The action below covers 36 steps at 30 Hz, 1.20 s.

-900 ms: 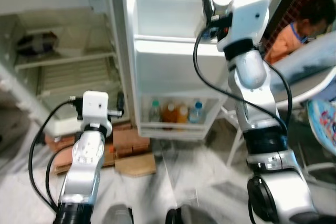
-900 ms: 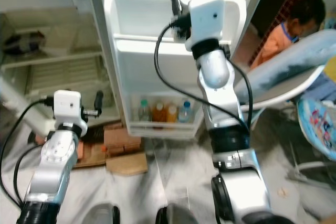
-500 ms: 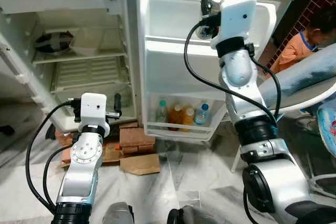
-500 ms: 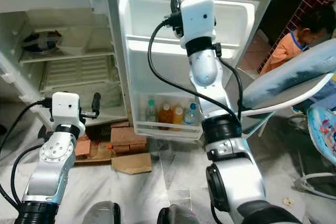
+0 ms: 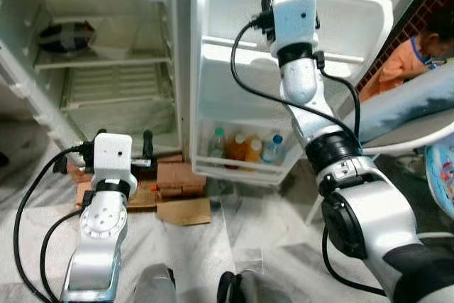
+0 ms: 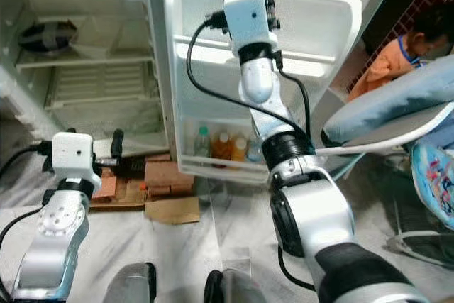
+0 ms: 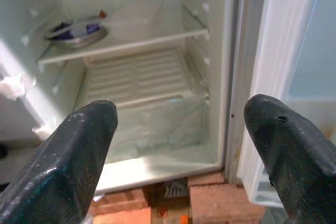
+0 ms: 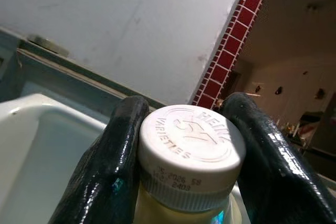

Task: Restocking fridge

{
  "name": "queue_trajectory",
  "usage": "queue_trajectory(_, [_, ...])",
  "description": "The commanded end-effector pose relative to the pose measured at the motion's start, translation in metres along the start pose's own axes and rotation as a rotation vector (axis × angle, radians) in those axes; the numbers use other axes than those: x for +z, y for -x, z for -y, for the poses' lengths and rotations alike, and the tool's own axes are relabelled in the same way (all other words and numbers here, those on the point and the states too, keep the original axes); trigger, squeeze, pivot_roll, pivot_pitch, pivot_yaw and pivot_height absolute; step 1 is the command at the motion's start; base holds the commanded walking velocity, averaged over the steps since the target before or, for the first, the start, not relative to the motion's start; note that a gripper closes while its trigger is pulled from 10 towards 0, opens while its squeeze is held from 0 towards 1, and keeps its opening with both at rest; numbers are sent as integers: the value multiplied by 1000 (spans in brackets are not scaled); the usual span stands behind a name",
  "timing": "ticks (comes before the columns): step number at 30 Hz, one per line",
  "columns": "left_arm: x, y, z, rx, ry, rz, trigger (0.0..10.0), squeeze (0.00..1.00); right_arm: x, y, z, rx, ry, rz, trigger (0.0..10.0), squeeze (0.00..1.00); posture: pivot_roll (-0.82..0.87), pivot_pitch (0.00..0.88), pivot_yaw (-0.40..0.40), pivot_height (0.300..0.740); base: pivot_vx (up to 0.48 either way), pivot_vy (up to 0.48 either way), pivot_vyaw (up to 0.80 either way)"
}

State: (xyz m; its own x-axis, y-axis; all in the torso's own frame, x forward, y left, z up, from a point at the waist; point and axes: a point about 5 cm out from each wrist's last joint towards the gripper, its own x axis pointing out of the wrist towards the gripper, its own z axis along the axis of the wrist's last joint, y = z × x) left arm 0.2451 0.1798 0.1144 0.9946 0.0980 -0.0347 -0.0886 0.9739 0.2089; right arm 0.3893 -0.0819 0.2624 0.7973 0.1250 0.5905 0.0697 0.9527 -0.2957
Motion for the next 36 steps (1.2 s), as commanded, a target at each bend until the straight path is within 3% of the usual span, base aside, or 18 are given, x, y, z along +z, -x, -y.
queue_trajectory(1, [1, 4, 1, -3, -9, -10, 10000, 0, -4, 1, 0, -19, 15, -16, 10000, 0, 273, 189, -129, 740, 0, 0, 0])
queue_trajectory(10, [5, 5, -1, -7, -17, -11, 10000, 0, -27, 14, -12, -6, -6, -156, 10000, 0, 275, 199, -123, 740, 0, 0, 0])
queue_trajectory(14, [3, 5, 0, -9, -19, -19, 10000, 0, -34, 14, -9, -9, -16, -223, 10000, 0, 265, 195, -125, 740, 0, 0, 0])
queue_trajectory(15, [3, 5, 1, -11, -18, -20, 10000, 0, -35, 13, -8, -8, -26, -236, 10000, 90, 265, 195, -125, 740, 0, 0, 0])
queue_trajectory(16, [3, 4, 3, -14, -17, -22, 10000, 0, -37, 12, -4, -17, -28, -253, 10000, 1000, 261, 189, -127, 740, 0, 0, 0])
queue_trajectory(24, [3, 1, 5, -11, -12, -25, 10000, 0, -33, 4, 4, -35, -23, -251, 10000, 1000, 254, 171, -134, 740, 0, 0, 0])
queue_trajectory(28, [3, -4, 6, -5, -11, -21, 10000, 0, -18, -8, 3, -26, -96, -184, 10000, 1000, 249, 146, -141, 740, 0, 0, 0])
queue_trajectory(36, [6, -11, 7, 5, -4, -5, 10000, 0, -13, -15, 9, -29, -97, -174, 10000, 1000, 240, 123, -152, 740, 0, 0, 0])
